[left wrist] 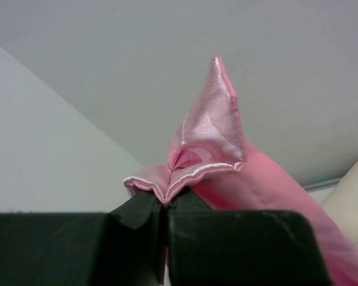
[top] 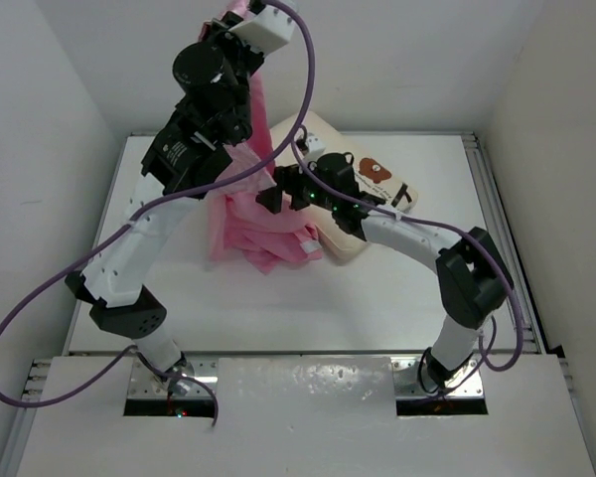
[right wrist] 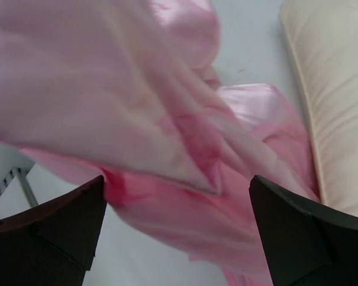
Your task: Put the pillow into the pillowcase
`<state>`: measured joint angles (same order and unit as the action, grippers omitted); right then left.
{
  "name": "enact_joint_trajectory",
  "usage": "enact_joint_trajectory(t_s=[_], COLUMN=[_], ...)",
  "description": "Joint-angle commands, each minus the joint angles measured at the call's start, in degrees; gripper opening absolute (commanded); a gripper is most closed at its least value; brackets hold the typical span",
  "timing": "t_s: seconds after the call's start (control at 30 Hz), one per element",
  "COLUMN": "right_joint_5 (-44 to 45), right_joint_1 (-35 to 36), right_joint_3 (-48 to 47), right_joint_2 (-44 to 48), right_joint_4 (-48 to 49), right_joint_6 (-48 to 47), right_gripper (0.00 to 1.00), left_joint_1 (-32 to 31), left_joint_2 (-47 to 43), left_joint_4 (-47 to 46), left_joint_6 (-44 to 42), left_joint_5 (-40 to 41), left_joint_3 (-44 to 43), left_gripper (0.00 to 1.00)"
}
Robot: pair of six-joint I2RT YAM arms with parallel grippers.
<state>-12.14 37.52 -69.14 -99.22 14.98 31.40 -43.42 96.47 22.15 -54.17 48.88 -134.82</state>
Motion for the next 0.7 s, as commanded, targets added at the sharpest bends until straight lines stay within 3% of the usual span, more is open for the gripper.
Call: enact_joint_trajectory(t_s=[0.0,0.13,0.2,0.33,0.4,0.43,0.53,0.67], right_joint_5=[3.26,3.97,4.49,4.59,1.70,1.07,0.28,0.45], right_joint_1=[-2.79,-4.73,-5.87,-5.26,-4.56,-4.65,-4.03,-2.81], right_joint_3=[-2.93,8.74,15.40,19.57,20.10,20.19,20.72,17.83], right_joint_2=[-1.33,5.76,8.50,9.75,8.08,7.55,6.50,2.99], right_joint_4=[-0.02,2.31,3.47,1.20,0.23,-0.04,1.27,1.55], right_joint_6=[3.93,5.43,5.95,3.06,2.62,2.62,3.58,2.10], right_gripper=[0.99,0.96,0.88,0.29,0.35,0.55,0.75,0.77], left_joint_1=[0.78,3.25,3.69,3.69,3.78,3.69,3.78,4.13], left_joint_2=[-4.26,-5.15,-5.06,-4.80,-4.88,-5.06,-5.50,-5.50], left_joint_4=[-5.97,-4.40,-3.61,-3.61,-4.13,-4.31,-4.31,-4.13], left_joint_6=[-2.87,-0.68,-0.41,-0.76,-1.37,-1.64,-1.81,-1.81], left_joint_5=[2.88,2.62,2.62,2.53,2.80,2.88,3.24,3.50], left_joint_3=[1.66,3.07,3.34,3.34,3.78,4.04,5.45,5.98], left_gripper=[0.00,0.00,0.00,0.00,0.00,0.00,0.00,0.00])
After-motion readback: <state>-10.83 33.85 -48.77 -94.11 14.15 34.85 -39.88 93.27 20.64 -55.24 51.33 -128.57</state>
